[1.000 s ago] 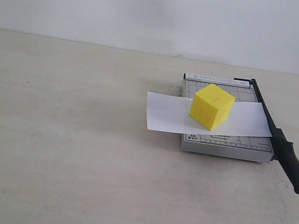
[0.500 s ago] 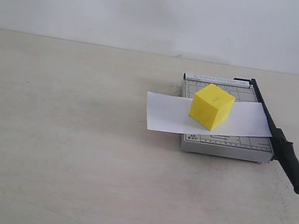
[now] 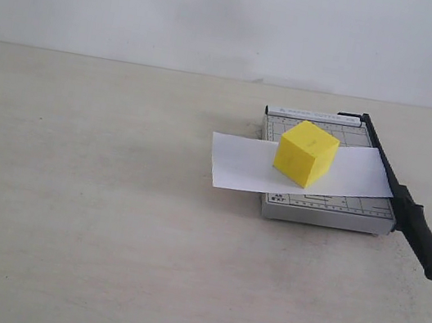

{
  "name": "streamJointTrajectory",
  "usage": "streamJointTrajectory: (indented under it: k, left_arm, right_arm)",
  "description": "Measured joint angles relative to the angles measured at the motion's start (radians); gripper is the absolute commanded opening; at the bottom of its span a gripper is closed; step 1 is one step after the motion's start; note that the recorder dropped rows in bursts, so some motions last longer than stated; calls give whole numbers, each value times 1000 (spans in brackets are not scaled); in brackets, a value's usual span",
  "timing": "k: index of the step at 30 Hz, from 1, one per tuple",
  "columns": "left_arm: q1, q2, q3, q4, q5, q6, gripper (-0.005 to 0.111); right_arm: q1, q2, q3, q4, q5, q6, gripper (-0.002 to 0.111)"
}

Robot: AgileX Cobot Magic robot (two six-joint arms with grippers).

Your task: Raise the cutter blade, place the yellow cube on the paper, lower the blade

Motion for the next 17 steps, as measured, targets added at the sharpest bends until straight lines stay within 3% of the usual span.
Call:
streamJointTrajectory:
  k: [17]
  left_arm:
    - [-7, 0, 0, 0, 0, 0, 26]
  right_arm:
    - [0, 0, 0, 0, 0, 2, 0]
